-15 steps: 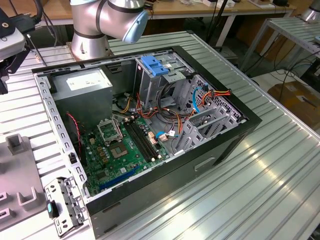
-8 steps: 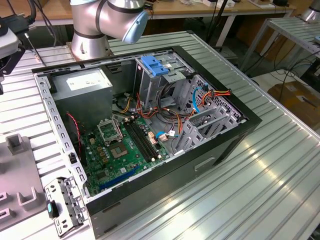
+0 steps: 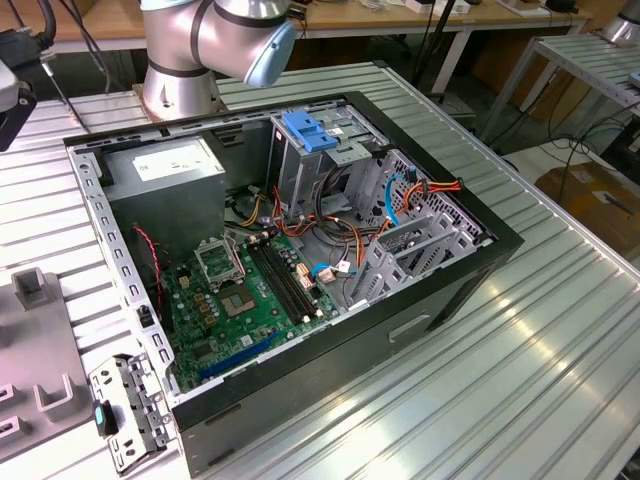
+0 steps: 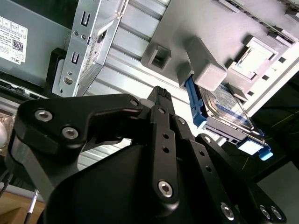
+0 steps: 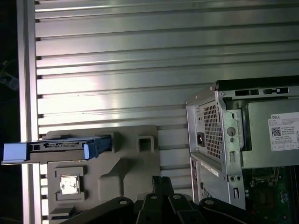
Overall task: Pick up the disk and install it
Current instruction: 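Reach for the disk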
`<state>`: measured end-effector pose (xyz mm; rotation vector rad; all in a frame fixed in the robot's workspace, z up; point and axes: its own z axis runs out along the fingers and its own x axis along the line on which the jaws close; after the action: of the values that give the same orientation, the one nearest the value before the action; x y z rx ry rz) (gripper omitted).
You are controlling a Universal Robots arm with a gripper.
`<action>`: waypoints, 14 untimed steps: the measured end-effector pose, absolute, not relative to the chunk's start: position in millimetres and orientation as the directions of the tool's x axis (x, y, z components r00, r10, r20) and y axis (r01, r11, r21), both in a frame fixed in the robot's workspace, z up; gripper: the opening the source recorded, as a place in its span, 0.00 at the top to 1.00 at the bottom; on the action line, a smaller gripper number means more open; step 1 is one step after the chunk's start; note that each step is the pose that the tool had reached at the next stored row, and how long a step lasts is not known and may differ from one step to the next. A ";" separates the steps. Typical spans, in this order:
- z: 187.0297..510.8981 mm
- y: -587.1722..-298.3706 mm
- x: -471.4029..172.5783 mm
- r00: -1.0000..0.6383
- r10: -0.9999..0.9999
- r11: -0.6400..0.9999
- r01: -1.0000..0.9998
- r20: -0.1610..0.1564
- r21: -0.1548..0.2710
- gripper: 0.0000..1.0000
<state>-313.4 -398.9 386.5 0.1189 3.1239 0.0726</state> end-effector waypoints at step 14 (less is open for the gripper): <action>386.1 -398.8 -326.5 -0.997 0.076 0.996 0.076 -0.012 0.047 0.89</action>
<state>-326.5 -398.8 386.1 0.1189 3.1246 0.0726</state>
